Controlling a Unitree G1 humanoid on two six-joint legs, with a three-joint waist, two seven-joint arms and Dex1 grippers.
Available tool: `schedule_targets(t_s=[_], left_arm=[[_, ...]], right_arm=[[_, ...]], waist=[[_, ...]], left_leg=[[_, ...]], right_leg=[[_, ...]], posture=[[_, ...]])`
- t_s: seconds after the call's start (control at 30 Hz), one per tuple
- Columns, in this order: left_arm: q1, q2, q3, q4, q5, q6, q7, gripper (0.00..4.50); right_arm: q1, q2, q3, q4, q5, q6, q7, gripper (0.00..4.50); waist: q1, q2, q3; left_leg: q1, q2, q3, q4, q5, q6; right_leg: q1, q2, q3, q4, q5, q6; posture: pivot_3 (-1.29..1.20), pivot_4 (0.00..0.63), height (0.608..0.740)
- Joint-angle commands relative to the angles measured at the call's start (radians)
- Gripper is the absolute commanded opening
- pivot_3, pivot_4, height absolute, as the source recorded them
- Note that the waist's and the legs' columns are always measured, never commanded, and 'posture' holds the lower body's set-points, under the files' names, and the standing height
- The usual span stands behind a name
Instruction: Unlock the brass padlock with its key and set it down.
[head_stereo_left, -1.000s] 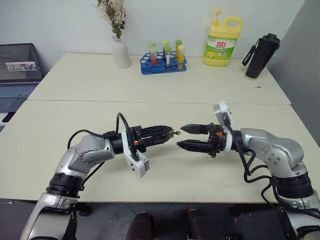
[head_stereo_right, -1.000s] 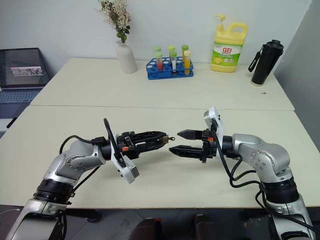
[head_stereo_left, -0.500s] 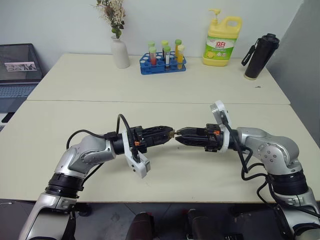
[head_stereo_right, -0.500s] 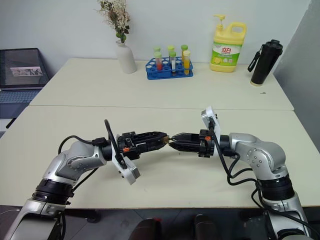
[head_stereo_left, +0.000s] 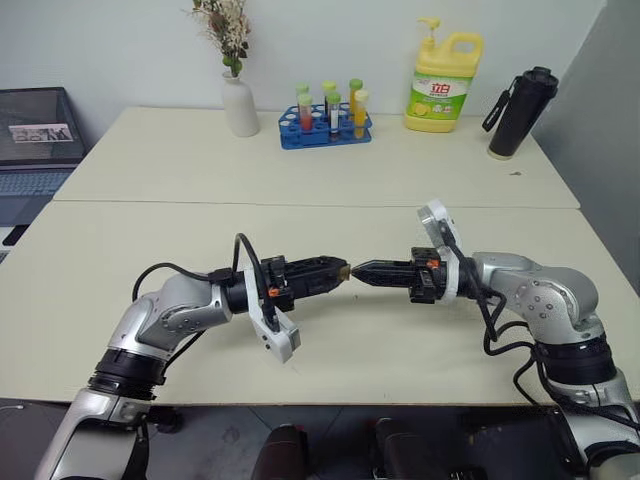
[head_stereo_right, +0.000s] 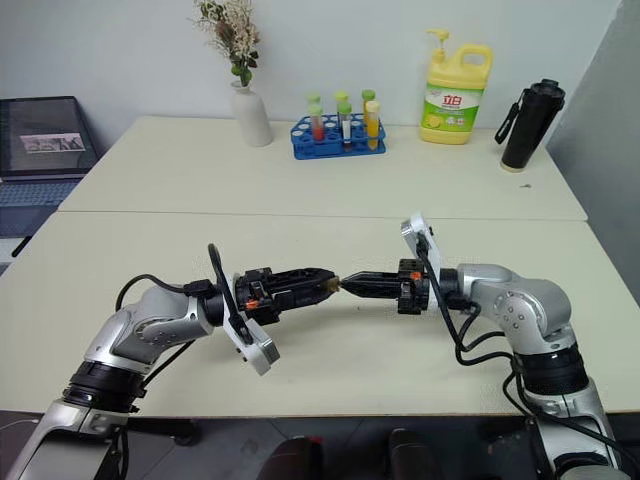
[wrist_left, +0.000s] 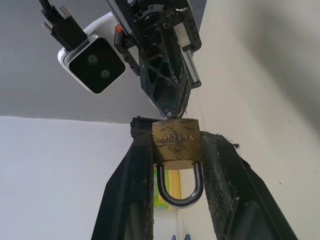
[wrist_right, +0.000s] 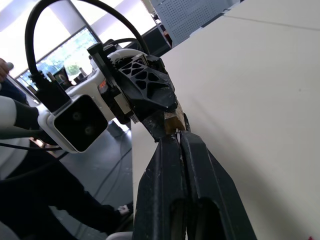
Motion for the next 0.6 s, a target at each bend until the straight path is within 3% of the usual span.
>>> schedule_targets(t_s=[0.03,0.33,0.6], left_arm=[[-0.008,0.010,0.005,-0.027,0.025,-0.006,0.027,0.96],[-0.013,0.018,0.000,-0.012,0.078,-0.018,0.078,0.96],[-0.008,0.027,-0.002,-0.009,0.093,0.003,0.108,0.96]], right_arm=[[-0.060,0.026,-0.048,0.004,0.131,0.131,-0.014,0.00],[-0.156,0.122,-0.173,0.145,0.268,0.406,-0.162,0.00],[-0.151,0.147,-0.201,0.082,0.260,0.405,-0.188,0.00]], waist=[[0.000,0.000,0.000],[0.000,0.000,0.000],[0.000,0.000,0.000]], left_leg=[[0.000,0.000,0.000,0.000,0.000,0.000],[0.000,0.001,0.001,0.000,0.000,0.000],[-0.001,0.001,0.001,-0.001,0.000,0.000]], right_leg=[[0.000,0.000,0.000,0.000,0.000,0.000],[0.000,0.000,0.000,0.000,0.000,0.000],[-0.001,0.000,0.000,0.000,0.000,0.000]], posture=[[0.00,0.150,0.740],[0.00,0.150,0.740],[0.00,0.150,0.740]])
